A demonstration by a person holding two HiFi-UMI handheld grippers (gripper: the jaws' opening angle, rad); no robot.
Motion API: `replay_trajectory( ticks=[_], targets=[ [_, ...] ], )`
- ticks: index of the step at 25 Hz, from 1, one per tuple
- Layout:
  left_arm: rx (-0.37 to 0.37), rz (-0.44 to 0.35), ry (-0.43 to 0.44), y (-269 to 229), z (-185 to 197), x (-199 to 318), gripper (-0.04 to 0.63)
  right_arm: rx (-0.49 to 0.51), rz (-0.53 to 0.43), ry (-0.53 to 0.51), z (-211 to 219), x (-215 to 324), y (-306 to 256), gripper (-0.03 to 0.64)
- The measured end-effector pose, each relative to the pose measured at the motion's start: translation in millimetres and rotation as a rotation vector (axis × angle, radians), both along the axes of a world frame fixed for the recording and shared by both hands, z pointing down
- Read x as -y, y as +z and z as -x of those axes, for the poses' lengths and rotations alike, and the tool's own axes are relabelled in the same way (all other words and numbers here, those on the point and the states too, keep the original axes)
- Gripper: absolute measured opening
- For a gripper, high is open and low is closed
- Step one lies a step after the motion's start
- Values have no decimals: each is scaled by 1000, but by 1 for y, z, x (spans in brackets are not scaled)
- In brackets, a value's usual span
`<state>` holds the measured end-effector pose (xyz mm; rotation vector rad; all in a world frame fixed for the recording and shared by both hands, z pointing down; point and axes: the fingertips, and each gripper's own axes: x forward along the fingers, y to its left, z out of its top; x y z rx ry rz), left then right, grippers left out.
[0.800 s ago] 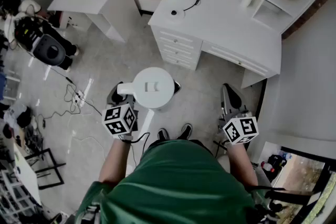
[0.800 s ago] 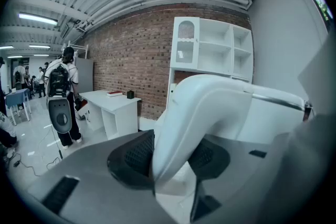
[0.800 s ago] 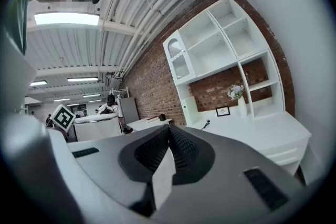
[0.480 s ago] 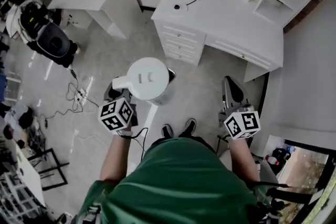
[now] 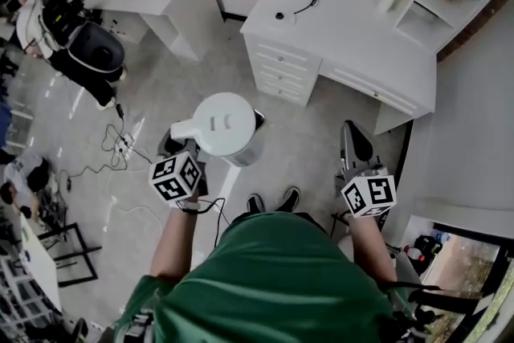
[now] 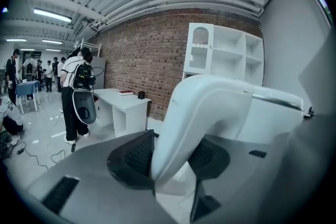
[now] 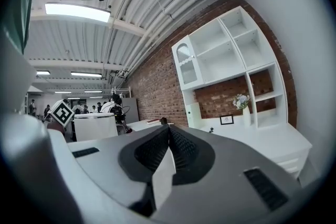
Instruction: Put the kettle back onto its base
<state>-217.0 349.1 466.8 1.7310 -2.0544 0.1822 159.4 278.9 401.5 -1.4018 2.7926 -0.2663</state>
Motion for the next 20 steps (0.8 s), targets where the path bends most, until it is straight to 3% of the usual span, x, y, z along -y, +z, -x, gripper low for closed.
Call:
replay_trajectory(
  ticks=[13,20],
  targets=[
    [-34,-25,-55,-8,-19,21,179,-2,2,13,-47,13,1,21],
    [-41,-24,-37,4,-16,68,179,-3,21,62,-56,58,13,21]
  ],
)
